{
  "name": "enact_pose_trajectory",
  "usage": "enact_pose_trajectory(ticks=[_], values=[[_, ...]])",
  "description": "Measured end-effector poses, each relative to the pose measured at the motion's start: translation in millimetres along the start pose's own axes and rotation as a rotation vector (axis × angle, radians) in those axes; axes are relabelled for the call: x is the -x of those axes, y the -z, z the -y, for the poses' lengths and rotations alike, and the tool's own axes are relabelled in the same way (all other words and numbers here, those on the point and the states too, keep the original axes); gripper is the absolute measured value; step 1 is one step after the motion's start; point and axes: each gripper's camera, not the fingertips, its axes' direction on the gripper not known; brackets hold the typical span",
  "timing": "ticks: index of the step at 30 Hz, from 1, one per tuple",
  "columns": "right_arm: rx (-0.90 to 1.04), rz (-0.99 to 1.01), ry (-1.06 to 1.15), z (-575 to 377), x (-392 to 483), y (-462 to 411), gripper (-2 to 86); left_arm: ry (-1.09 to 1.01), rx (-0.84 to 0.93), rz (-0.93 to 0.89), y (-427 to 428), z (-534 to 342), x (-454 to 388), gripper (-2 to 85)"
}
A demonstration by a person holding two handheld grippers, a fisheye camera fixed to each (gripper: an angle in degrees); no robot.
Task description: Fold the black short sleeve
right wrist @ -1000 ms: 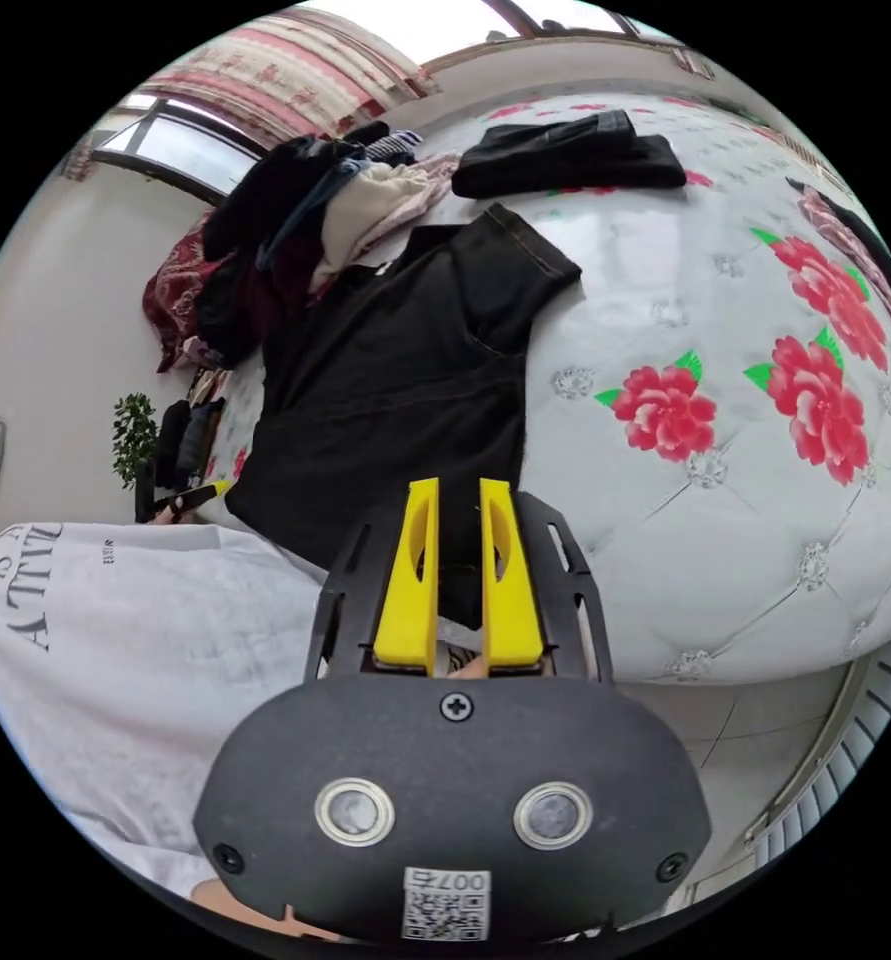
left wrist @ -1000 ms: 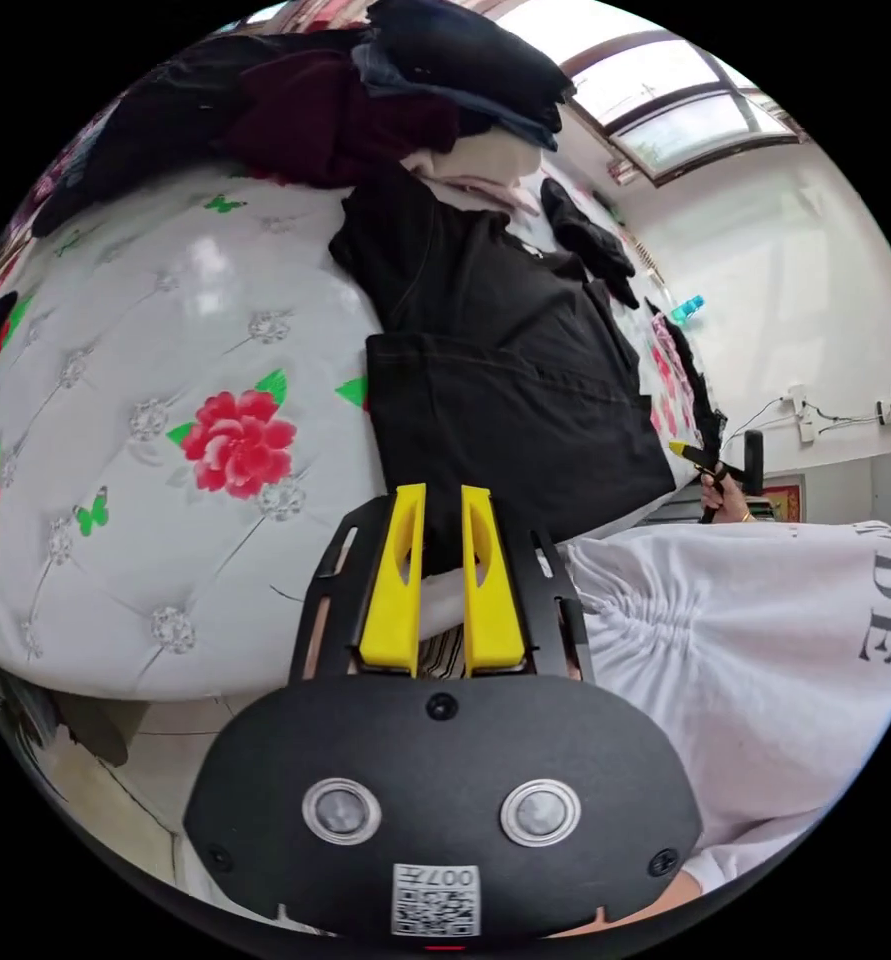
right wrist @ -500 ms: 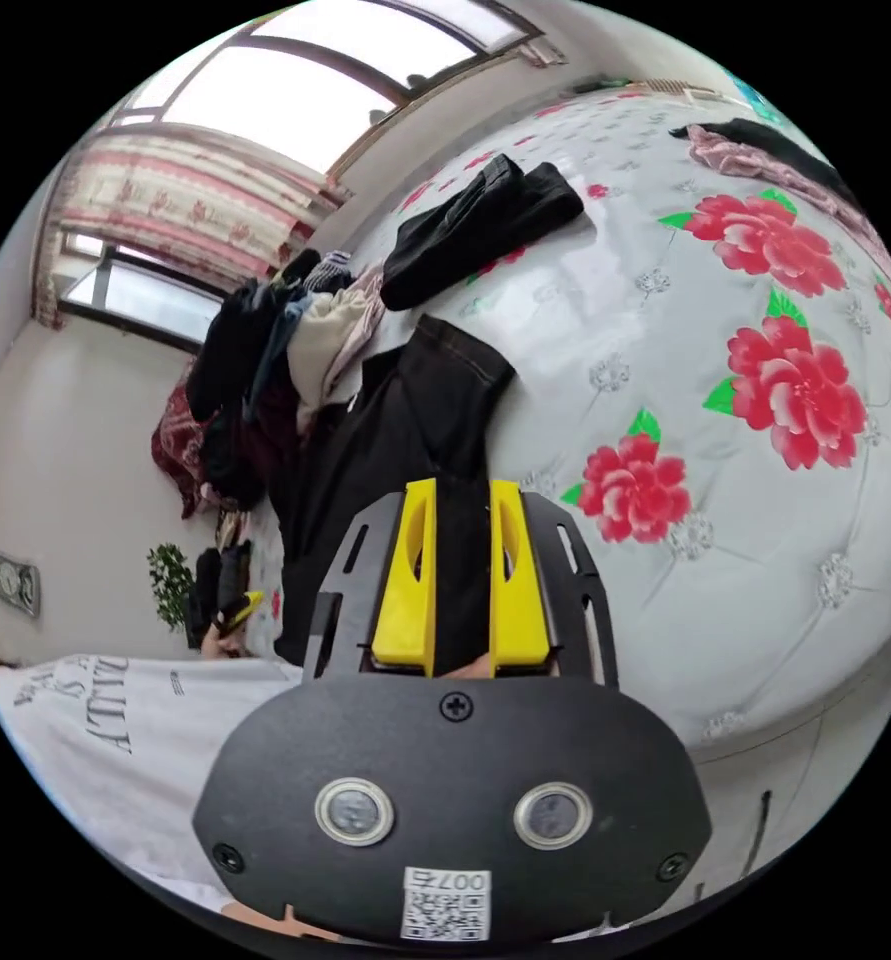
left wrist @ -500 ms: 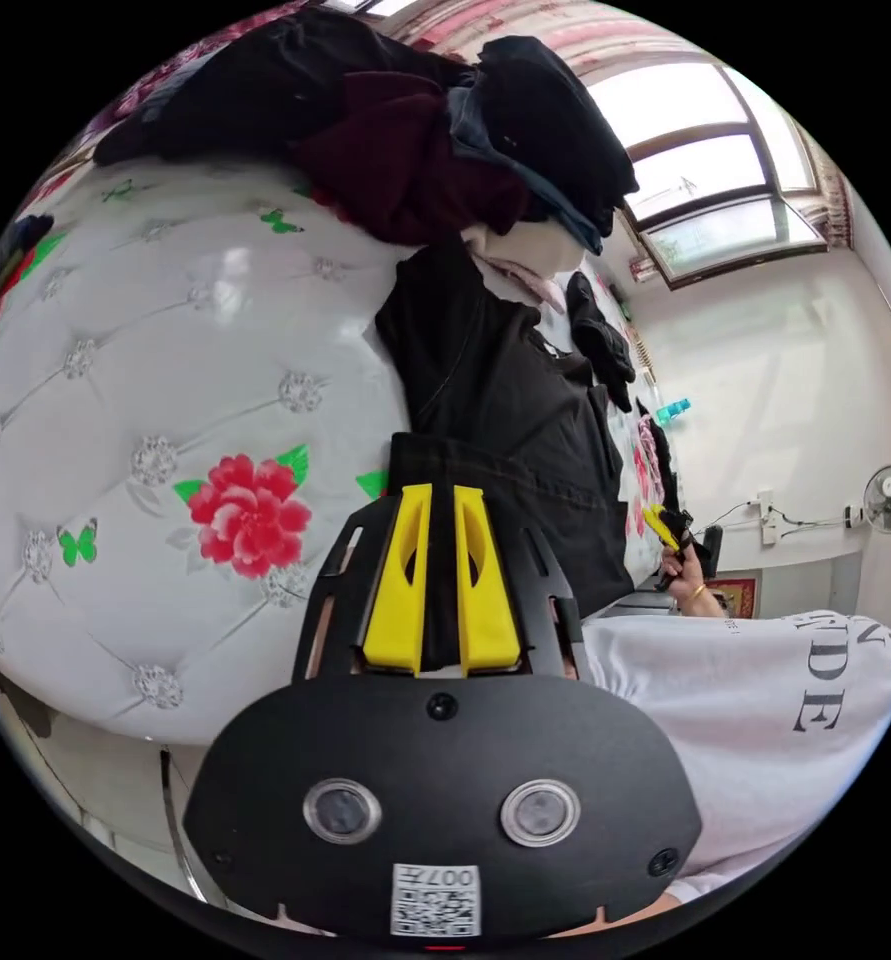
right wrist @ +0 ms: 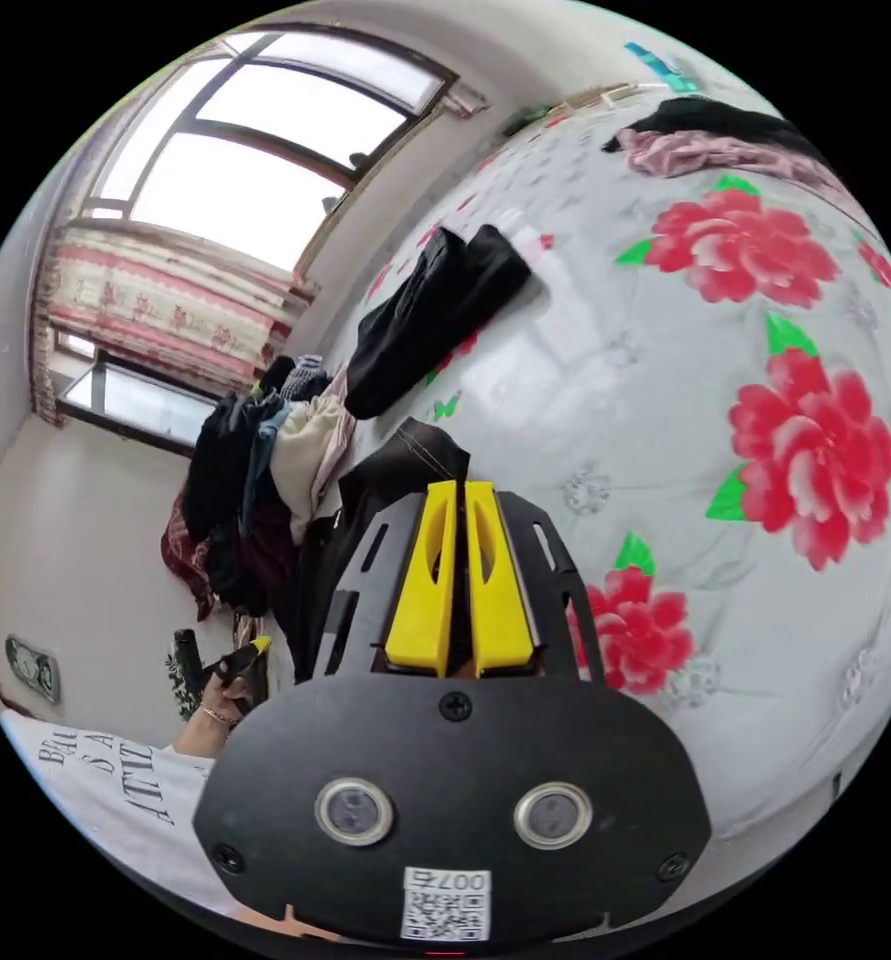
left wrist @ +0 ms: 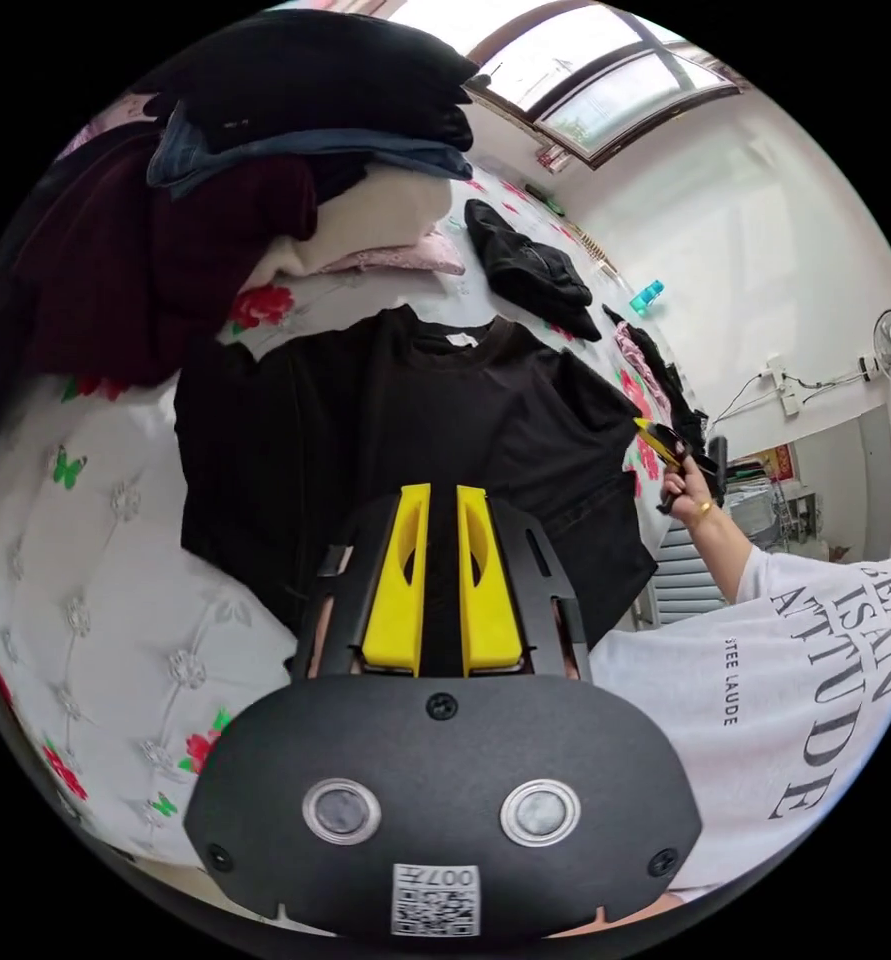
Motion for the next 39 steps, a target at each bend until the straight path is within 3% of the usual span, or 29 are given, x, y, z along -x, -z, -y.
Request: enact_pose_trajectory(ticks=[6,9,13,17,22,25,28,33,39], values=[[-0.033,-0.034,-0.276,-62,-91,57,1.8,0.065,-0.009,0.143,-35,31,44,5.6],[-0.203,-0.069,-0.251,-62,-83,95,3.0,0.132,-0.085,0.231,-30,44,75,6.1],[-0.024,-0.091,0.099,11,-4,56,3.9,0.136,-0.131,0.316,-36,61,106,8.5],[0.207,-0.141,0.509,65,102,-51,4.7,0.073,0.010,0.333,-92,92,134,12.2],[0.429,-0.173,0.715,83,170,-176,4.2,0.119,0.140,0.405,-156,105,162,1.0],[0.522,-0.231,0.720,84,175,-229,1.5,0.224,0.058,0.405,-145,93,179,-0.1],[0.490,-0.264,0.673,100,162,-237,0.4,0.427,-0.081,0.384,-122,49,216,-0.3],[0.488,-0.147,0.569,122,144,-233,1.2,0.421,-0.102,0.349,-158,34,232,1.7],[0.281,-0.002,0.390,137,114,-109,4.9,0.453,-0.184,0.390,-163,21,238,5.3]])
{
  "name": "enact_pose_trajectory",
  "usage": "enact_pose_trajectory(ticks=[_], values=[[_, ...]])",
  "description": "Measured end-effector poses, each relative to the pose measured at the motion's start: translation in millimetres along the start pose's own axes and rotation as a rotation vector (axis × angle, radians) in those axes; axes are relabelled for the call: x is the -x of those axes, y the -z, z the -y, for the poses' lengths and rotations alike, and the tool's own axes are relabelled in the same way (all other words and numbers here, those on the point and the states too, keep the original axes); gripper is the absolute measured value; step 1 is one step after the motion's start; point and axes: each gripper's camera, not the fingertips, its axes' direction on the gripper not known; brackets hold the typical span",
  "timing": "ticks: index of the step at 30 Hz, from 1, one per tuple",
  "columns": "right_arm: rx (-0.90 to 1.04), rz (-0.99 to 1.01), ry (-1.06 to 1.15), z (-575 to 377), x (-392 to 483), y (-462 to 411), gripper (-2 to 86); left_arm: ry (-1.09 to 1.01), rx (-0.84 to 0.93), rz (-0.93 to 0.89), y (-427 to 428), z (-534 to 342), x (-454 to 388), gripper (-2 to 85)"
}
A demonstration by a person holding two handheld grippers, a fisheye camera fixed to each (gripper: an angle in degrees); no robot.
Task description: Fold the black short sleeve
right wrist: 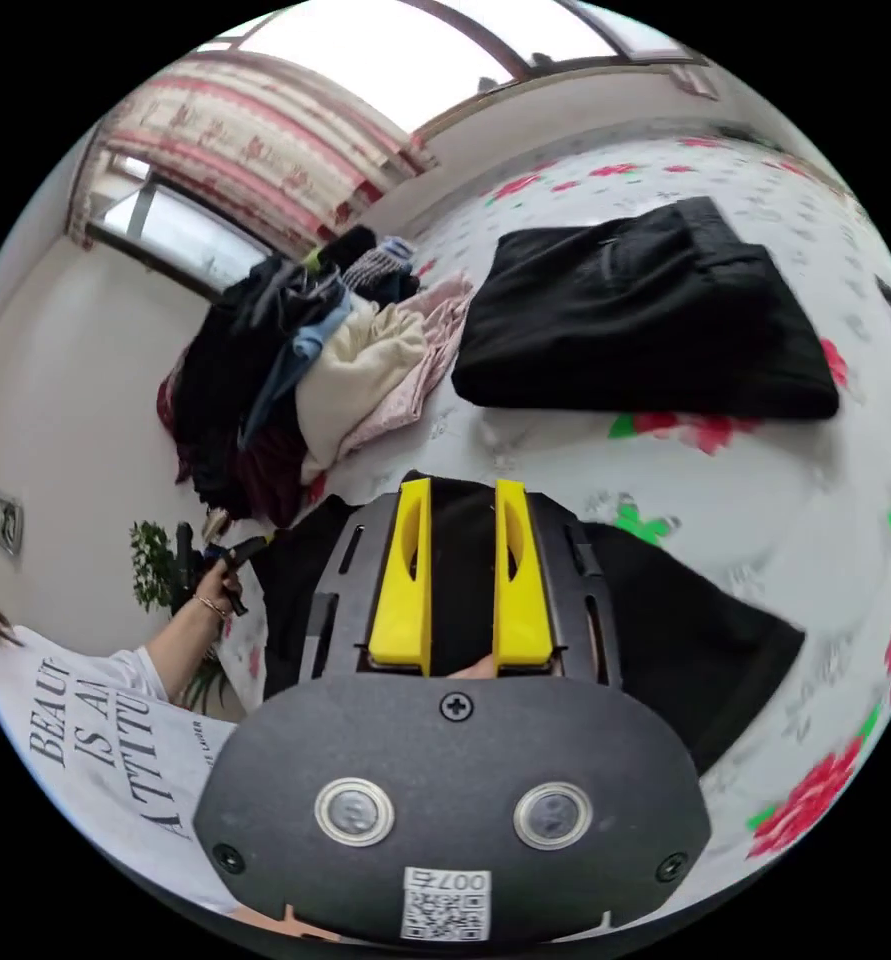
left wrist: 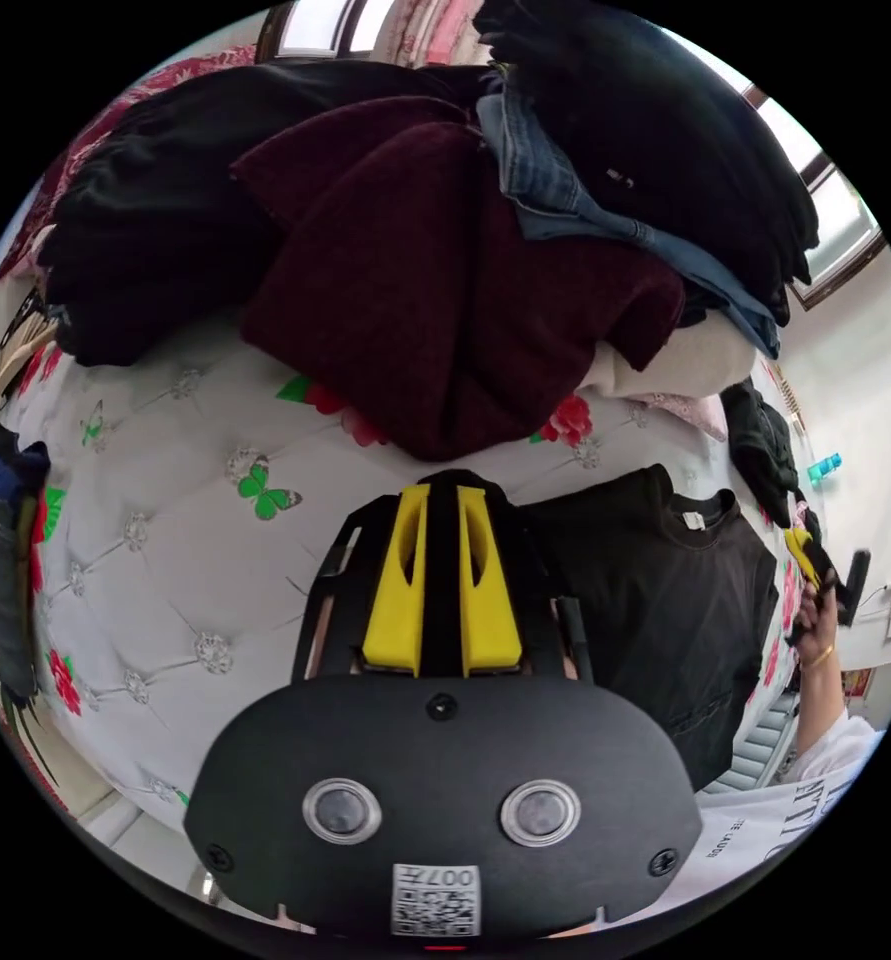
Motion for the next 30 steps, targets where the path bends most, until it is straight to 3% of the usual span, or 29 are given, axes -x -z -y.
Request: enact_pose_trajectory(ticks=[5,10,15,19,25,30], values=[[-0.158,-0.077,-0.372,-131,-74,131,6.4,0.008,-0.114,0.052,32,-43,13,5.2],[-0.170,0.030,-0.669,-237,-127,167,7.5,-0.198,-0.082,-0.118,28,-81,-43,6.0],[-0.138,0.179,-0.751,-257,-154,140,8.0,-0.691,0.022,-0.409,-11,-95,-222,8.1],[-0.289,0.321,-0.839,-278,-180,132,6.5,-1.026,0.113,-0.533,-53,-100,-381,10.3],[-0.393,0.312,-0.784,-290,-183,140,2.7,-1.325,0.299,-0.557,-126,-136,-569,13.3],[-0.387,0.259,-0.696,-290,-181,146,0.3,-1.448,0.461,-0.490,-176,-189,-638,13.4]])
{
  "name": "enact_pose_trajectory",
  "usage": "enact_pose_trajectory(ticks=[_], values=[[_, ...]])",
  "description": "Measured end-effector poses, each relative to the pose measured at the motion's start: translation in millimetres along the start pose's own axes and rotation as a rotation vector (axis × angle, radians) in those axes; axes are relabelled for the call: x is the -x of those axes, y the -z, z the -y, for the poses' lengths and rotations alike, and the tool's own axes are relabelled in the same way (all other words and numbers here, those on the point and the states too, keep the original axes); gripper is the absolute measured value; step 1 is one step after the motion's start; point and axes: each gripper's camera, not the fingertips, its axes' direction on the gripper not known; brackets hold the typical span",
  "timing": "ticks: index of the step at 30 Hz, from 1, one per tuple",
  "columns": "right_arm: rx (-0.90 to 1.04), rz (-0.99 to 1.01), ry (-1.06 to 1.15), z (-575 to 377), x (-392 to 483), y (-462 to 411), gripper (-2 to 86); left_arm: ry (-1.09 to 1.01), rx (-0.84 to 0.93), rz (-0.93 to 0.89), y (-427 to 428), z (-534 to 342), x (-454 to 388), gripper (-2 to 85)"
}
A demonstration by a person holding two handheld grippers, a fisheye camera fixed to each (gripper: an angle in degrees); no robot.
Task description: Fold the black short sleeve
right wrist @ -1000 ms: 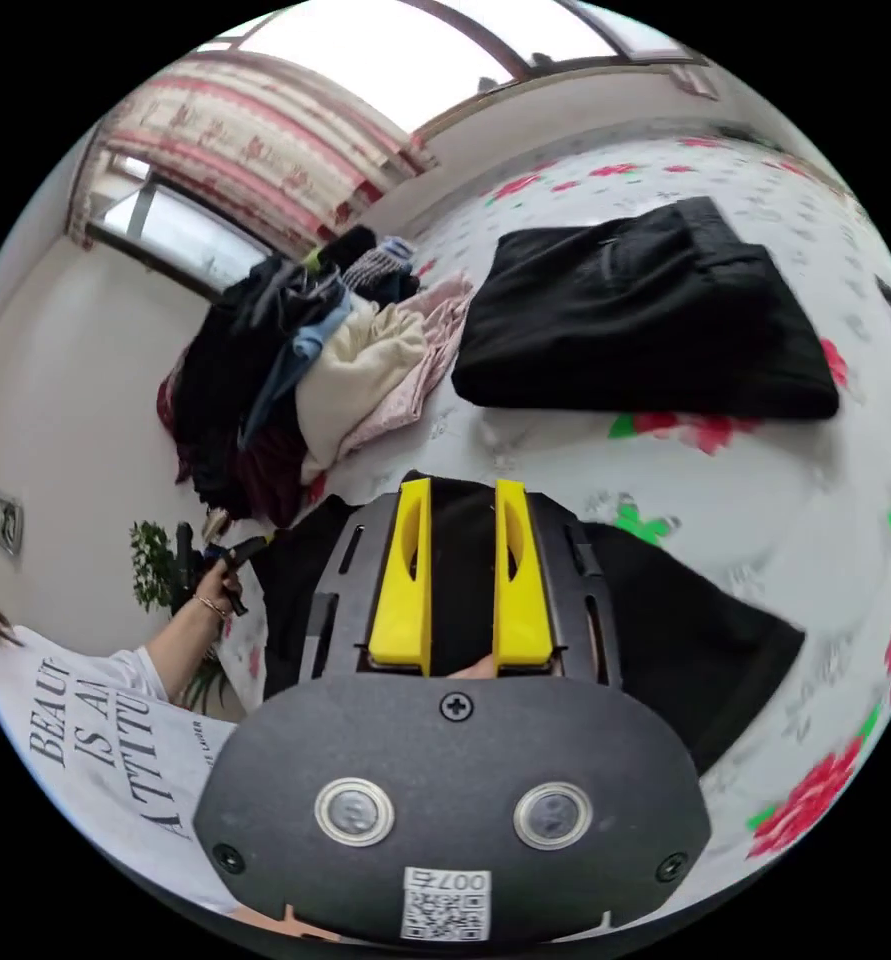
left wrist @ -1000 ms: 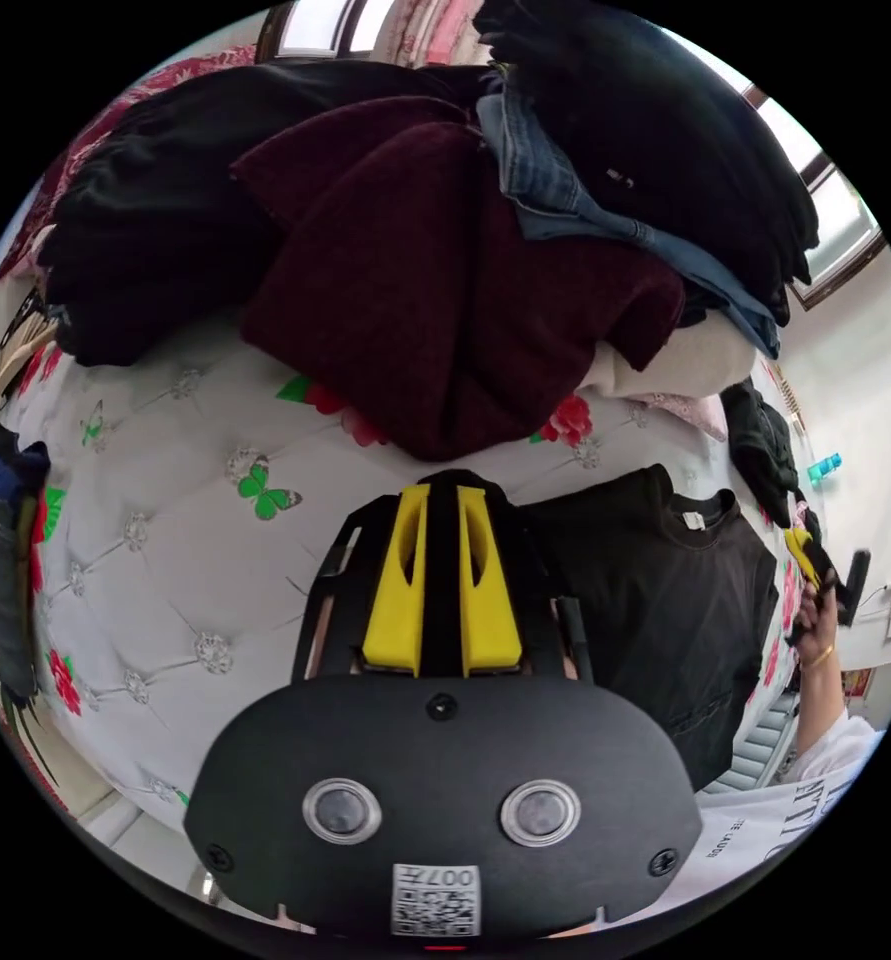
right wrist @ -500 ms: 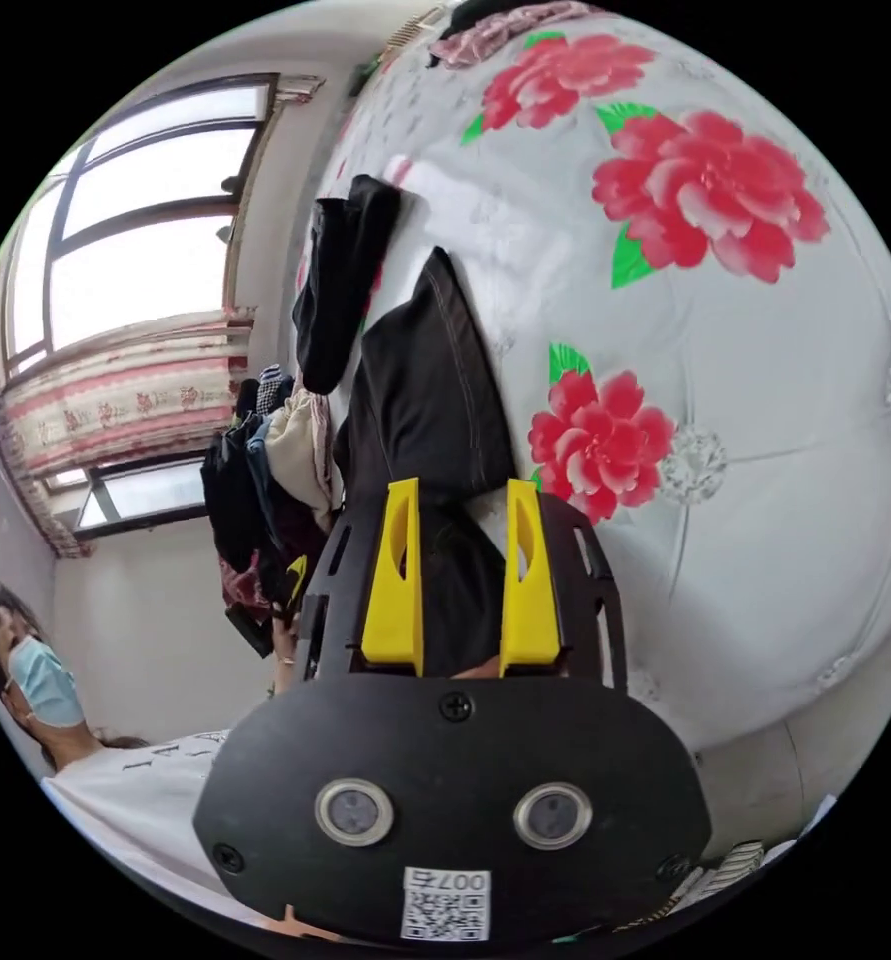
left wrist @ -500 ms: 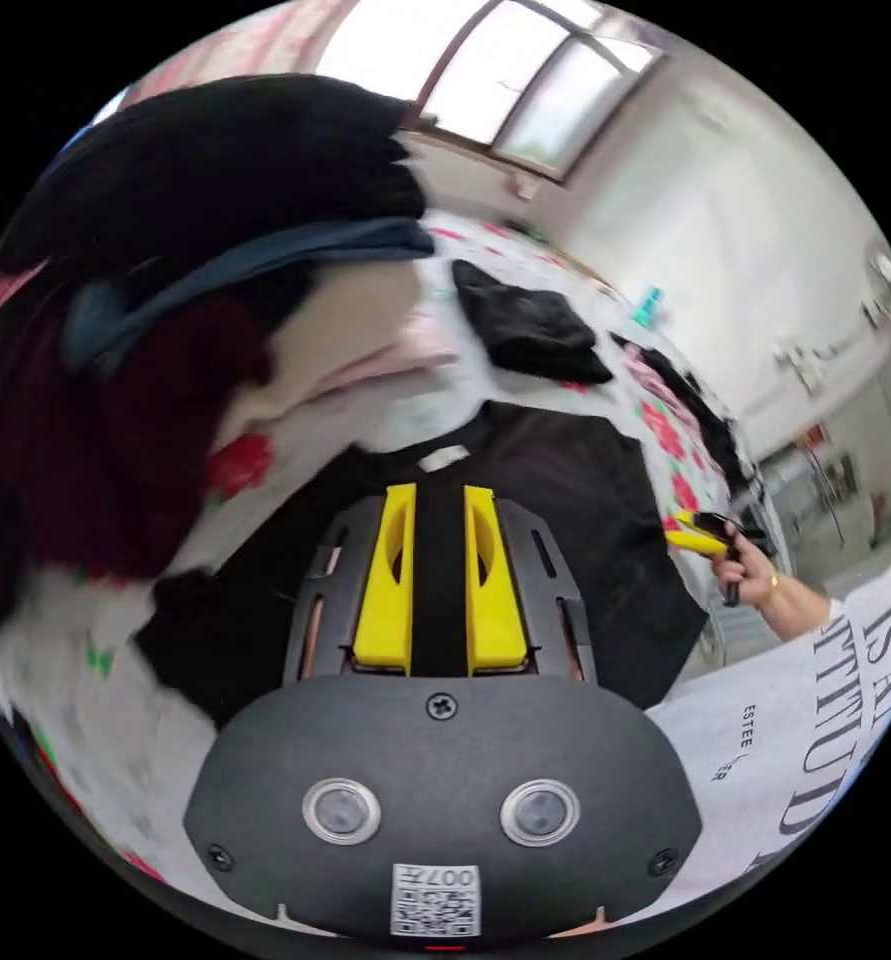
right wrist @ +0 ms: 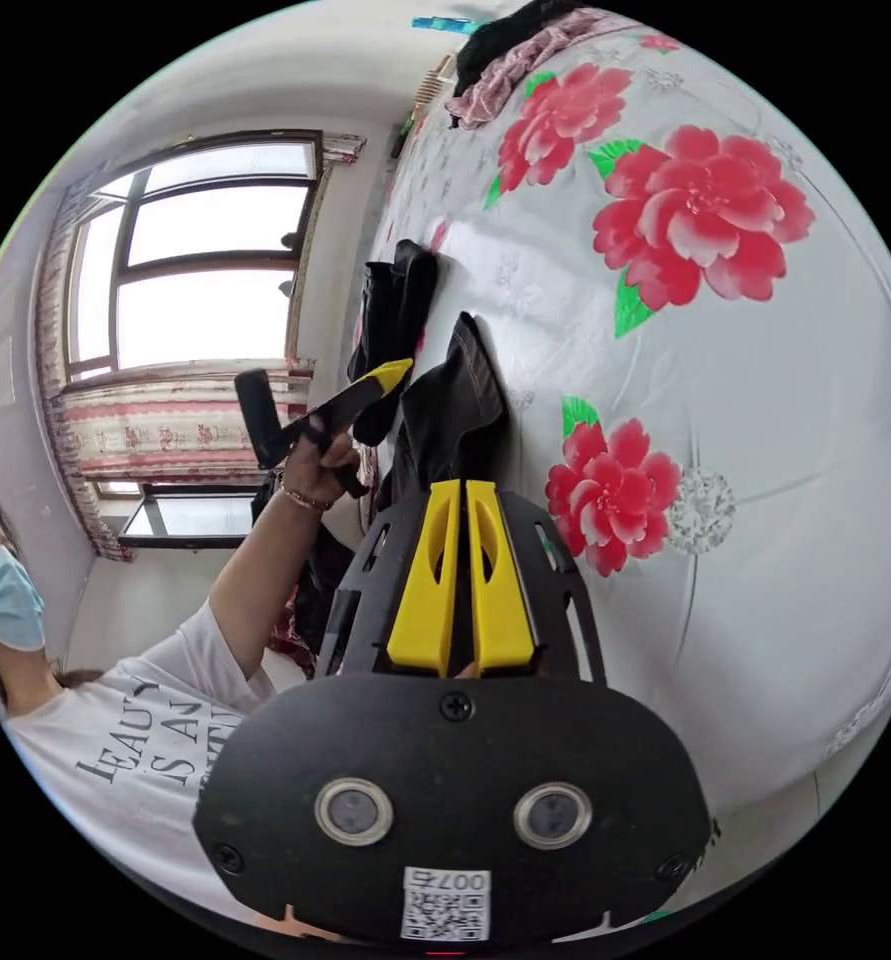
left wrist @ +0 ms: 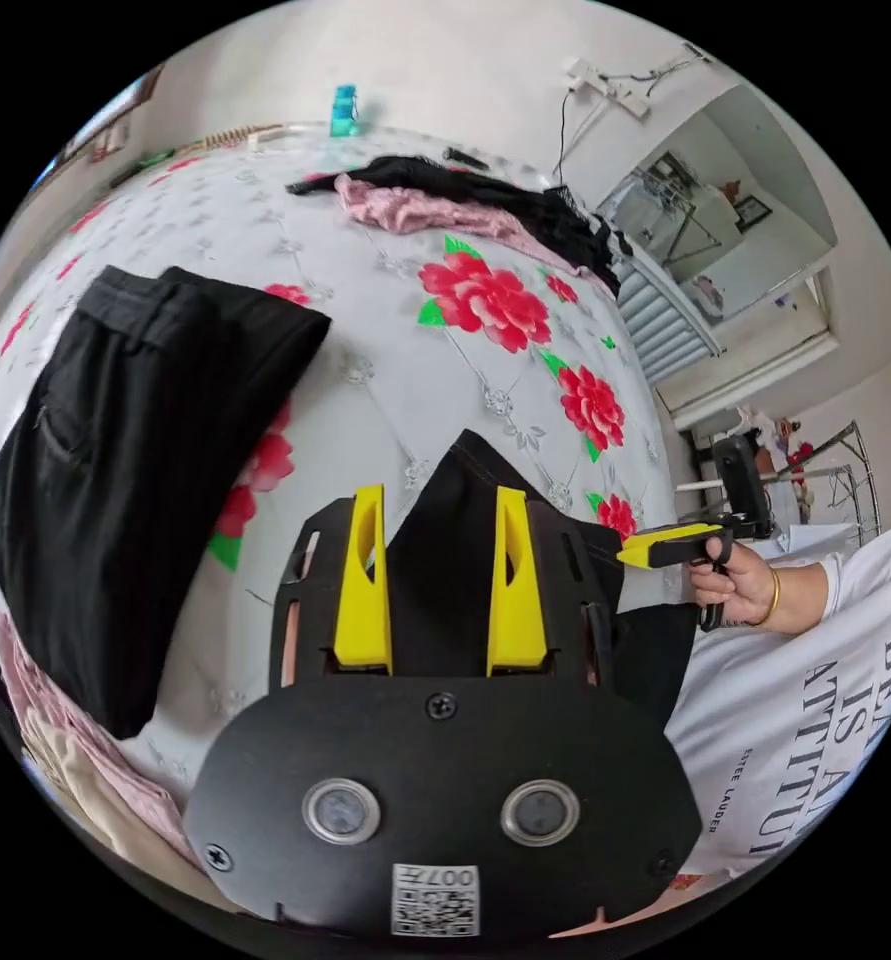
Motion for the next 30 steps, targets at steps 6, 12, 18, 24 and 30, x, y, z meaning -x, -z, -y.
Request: enact_pose_trajectory(ticks=[6,12,18,24,30], values=[[0.047,-0.015,0.077,-1,-3,-16,-0.1,-0.017,0.033,0.118,-20,-1,-16,-0.1],[0.086,-0.035,0.310,-19,35,-35,-0.2,0.120,-0.272,-0.059,78,-59,18,-0.9],[0.271,-0.113,0.884,-85,123,-86,-0.2,0.104,-0.494,-0.119,181,-184,34,-1.0],[0.551,-0.210,1.213,-186,138,-197,0.0,0.357,-0.547,-0.097,193,-335,57,-0.9],[0.924,-0.244,1.172,-265,72,-316,1.2,0.737,-0.646,-0.102,192,-461,61,1.7]])
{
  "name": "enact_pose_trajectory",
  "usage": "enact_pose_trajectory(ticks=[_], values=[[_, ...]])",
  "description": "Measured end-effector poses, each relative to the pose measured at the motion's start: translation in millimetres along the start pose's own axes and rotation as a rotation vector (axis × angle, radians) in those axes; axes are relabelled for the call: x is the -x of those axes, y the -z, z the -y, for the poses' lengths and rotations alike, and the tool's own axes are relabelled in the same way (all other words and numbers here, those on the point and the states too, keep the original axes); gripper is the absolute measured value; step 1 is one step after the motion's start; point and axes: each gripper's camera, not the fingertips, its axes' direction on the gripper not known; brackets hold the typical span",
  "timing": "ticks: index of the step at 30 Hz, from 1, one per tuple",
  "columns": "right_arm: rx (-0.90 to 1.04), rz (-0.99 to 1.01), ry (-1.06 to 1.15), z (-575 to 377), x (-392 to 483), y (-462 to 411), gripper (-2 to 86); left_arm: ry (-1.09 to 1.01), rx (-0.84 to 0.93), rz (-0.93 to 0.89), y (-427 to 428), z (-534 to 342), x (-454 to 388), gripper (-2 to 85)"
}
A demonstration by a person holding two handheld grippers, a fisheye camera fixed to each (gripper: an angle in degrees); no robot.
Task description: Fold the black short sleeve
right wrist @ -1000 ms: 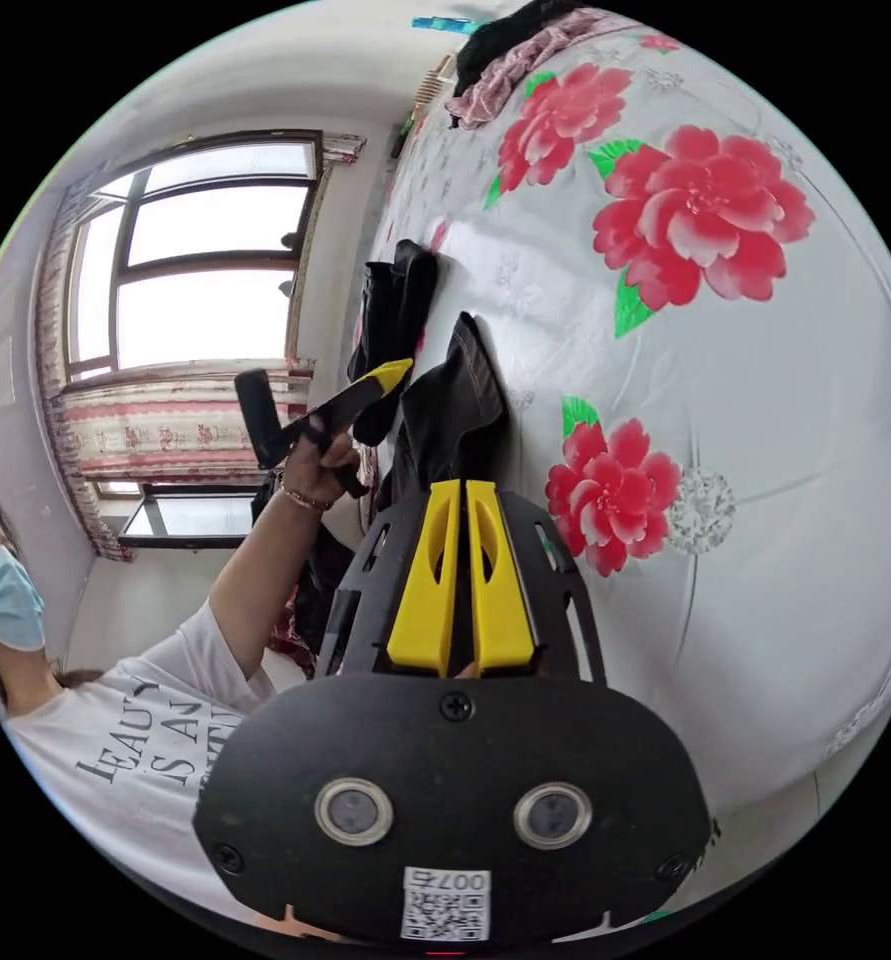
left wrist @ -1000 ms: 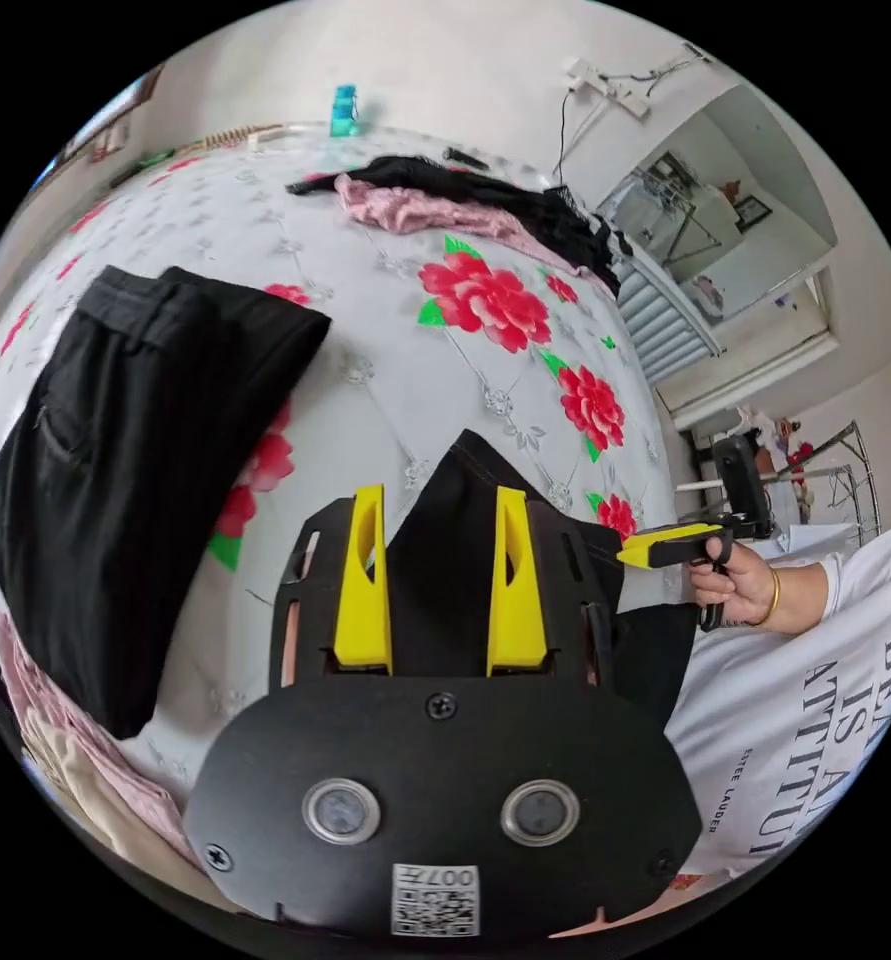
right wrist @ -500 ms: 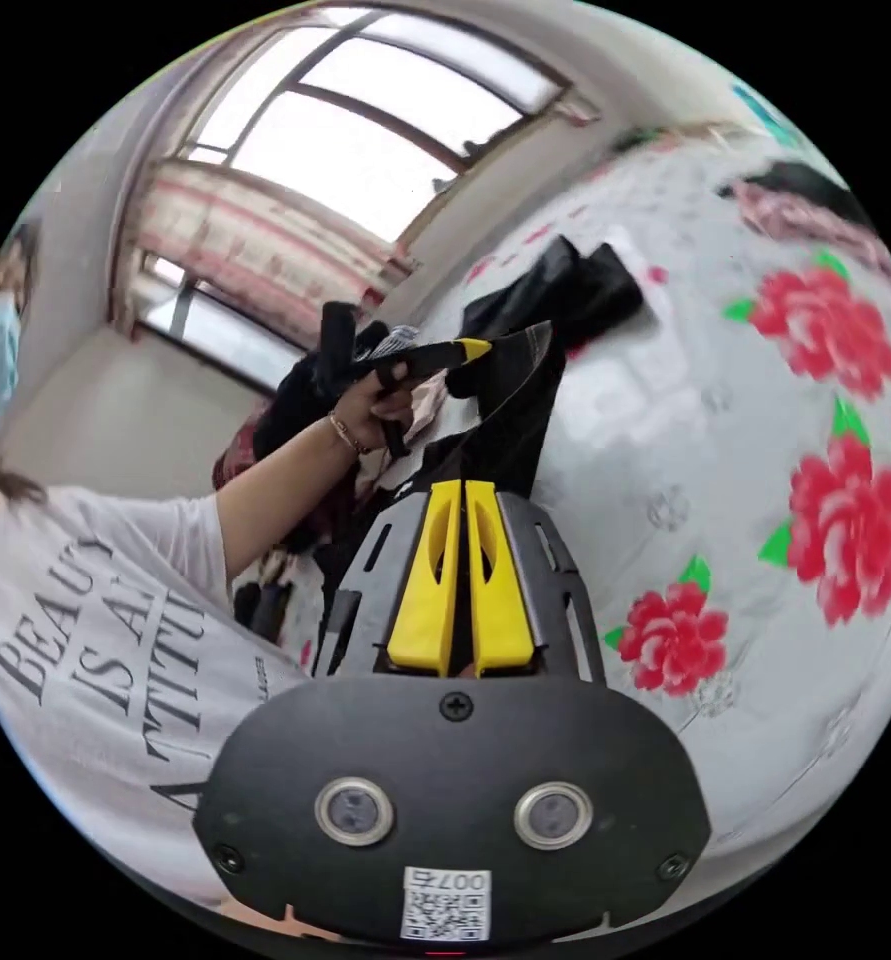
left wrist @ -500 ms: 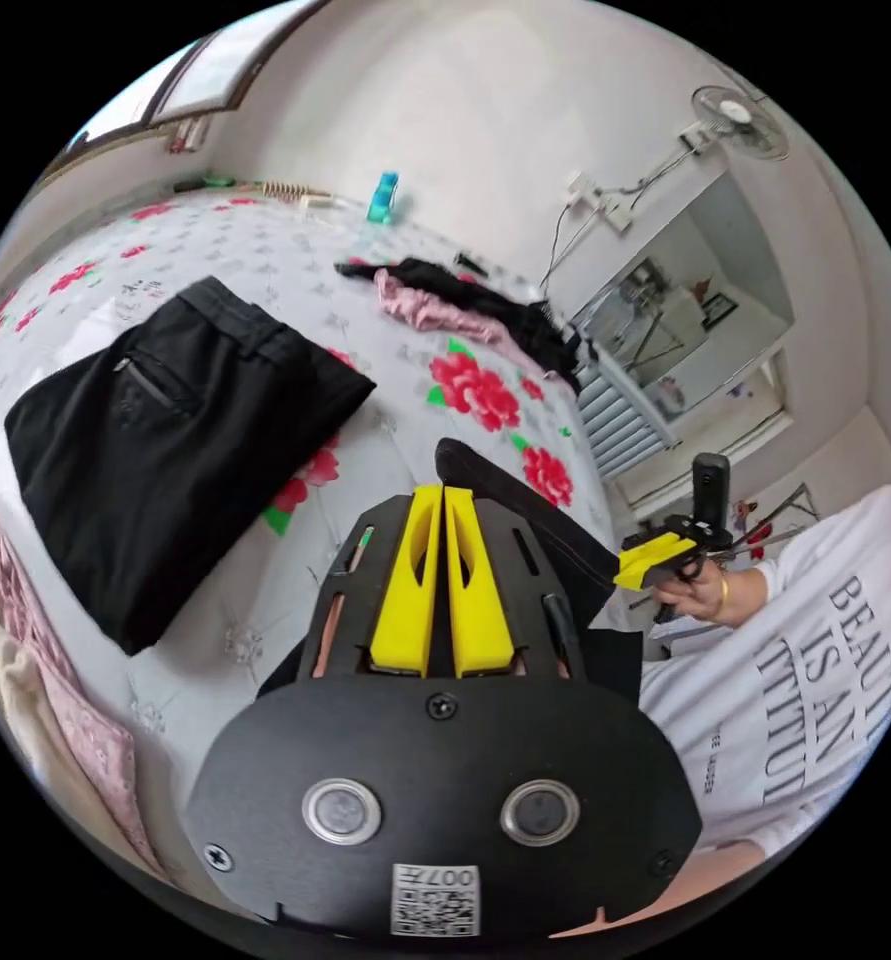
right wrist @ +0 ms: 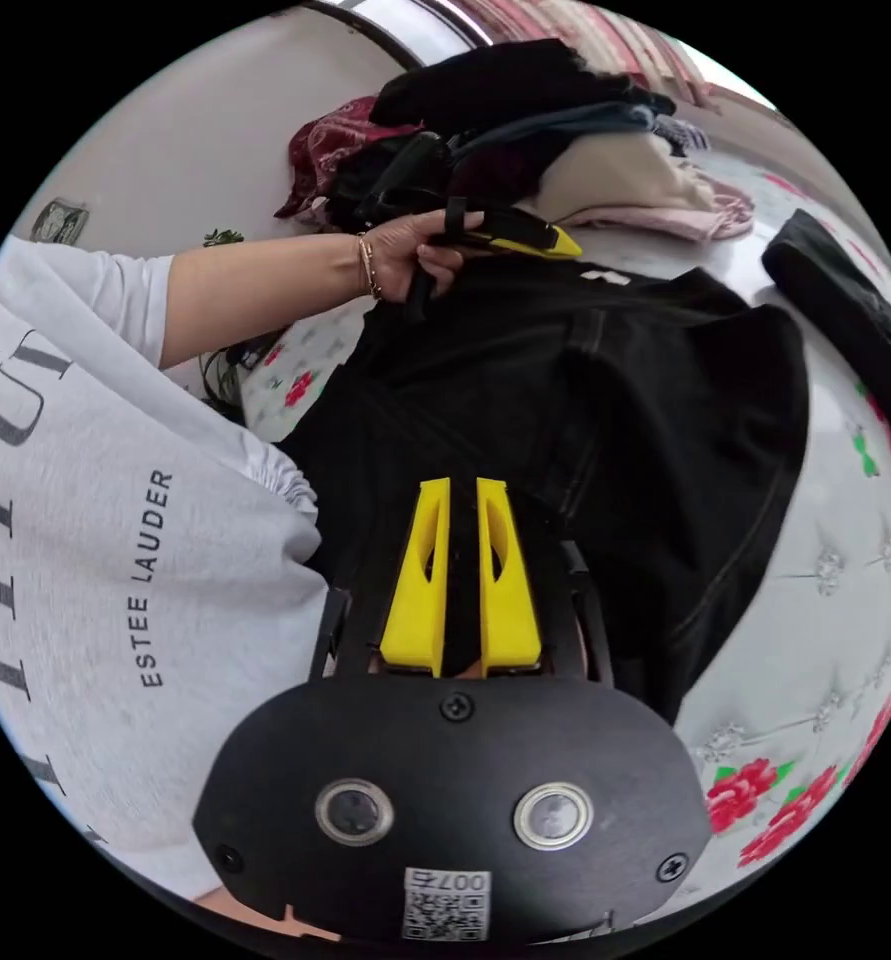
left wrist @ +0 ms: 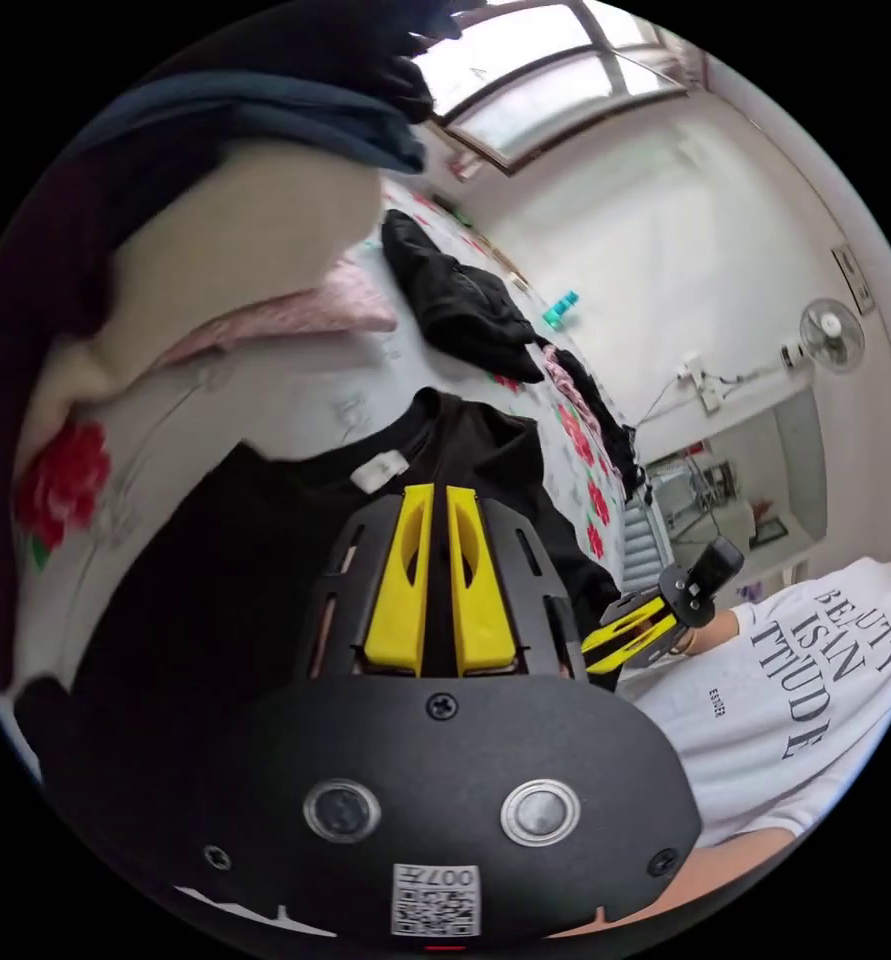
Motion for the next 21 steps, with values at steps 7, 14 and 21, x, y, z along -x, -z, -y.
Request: enact_pose_trajectory(ticks=[7,14,21], values=[[-0.058,-0.167,-0.035,-13,-8,-15,1.5,-0.132,0.090,-0.072,8,-6,-70,6.3],[-0.056,-0.095,-0.243,-28,-98,-41,0.1,-0.213,0.307,0.067,-52,-5,-135,2.4],[-0.187,-0.244,-0.229,58,-196,-39,-0.1,-0.216,0.327,0.134,-9,5,-149,-0.3]])
